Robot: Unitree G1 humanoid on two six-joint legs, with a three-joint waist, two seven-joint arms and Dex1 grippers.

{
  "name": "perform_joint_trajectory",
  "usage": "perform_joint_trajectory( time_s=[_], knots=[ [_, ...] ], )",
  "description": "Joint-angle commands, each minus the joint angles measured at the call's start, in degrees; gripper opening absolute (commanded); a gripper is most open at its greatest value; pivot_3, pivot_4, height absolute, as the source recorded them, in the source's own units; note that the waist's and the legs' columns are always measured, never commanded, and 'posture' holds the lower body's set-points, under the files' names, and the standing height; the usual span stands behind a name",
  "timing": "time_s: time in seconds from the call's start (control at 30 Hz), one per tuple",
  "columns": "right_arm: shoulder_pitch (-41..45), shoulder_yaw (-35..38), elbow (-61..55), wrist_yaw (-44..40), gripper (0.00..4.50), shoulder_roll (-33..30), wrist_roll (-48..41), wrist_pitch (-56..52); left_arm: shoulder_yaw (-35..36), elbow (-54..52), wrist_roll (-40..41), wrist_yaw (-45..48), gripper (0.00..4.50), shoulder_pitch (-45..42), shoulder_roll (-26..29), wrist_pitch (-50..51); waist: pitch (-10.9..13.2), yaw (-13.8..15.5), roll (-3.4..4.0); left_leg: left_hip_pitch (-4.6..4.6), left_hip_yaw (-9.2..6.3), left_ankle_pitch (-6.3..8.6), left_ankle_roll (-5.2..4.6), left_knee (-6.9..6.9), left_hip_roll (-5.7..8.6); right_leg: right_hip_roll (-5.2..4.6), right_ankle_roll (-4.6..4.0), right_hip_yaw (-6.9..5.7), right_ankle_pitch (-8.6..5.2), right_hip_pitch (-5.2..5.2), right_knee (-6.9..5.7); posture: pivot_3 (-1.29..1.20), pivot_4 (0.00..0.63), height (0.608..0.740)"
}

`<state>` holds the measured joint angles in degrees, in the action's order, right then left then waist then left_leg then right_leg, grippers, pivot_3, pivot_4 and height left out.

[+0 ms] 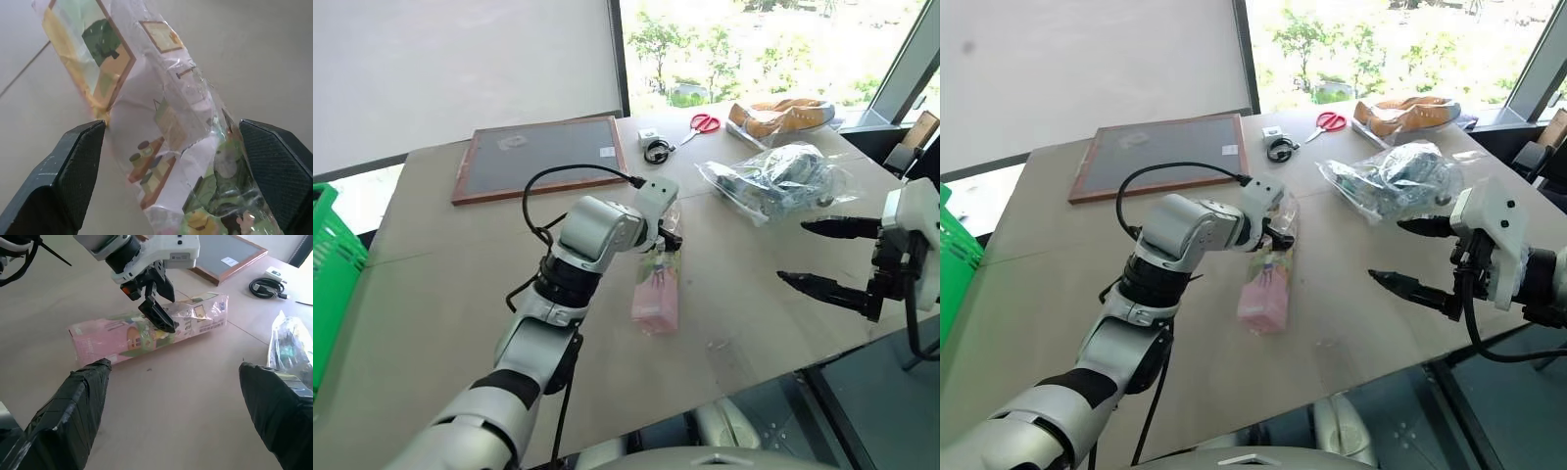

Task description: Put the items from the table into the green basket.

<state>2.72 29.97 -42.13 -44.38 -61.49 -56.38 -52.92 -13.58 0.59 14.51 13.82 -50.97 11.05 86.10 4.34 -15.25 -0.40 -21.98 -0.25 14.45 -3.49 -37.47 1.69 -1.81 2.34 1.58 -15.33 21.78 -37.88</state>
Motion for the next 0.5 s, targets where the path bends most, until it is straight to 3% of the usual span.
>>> perform_joint_trajectory(
  time_s=[0.03,0.13,0.37,0.5],
  knots=[
    [0.46,0.88,-0.18,0.26,4.50,-0.23,0.33,1.39,1.65,1.54,0.08,-0.11,4.48,0.42,-1.64,0.71,0.00,0.36,0.00,0.00,0.00,0.00,0.00,0.00,0.00,0.00,0.00,-0.01,0.00,0.00,0.00,-0.38,0.057,0.740],
    [0.40,0.84,-0.45,0.35,4.50,-0.31,0.35,1.35,0.80,4.06,-1.11,-0.81,4.48,0.26,-2.11,-1.63,-0.01,0.58,0.00,-0.01,0.00,0.00,0.00,0.00,0.01,0.00,0.01,-0.02,0.00,0.00,0.01,-0.38,0.057,0.740],
    [0.16,0.90,-0.85,0.64,4.50,-0.30,0.03,1.42,-4.27,7.08,-3.66,0.28,4.48,3.77,2.57,-7.61,-0.06,0.30,0.04,0.11,0.00,0.02,0.05,0.00,0.02,-0.04,0.02,0.01,-0.01,-0.07,-0.02,-0.38,0.060,0.740],
    [0.52,0.02,-0.76,0.80,4.50,-0.27,0.20,1.69,-2.89,7.76,-2.99,0.17,4.48,4.33,1.26,-7.71,-0.10,0.28,0.07,0.17,0.00,0.04,0.08,0.00,0.01,-0.03,0.07,0.02,0.02,-0.09,-0.02,-0.38,0.059,0.740]
  ],
)
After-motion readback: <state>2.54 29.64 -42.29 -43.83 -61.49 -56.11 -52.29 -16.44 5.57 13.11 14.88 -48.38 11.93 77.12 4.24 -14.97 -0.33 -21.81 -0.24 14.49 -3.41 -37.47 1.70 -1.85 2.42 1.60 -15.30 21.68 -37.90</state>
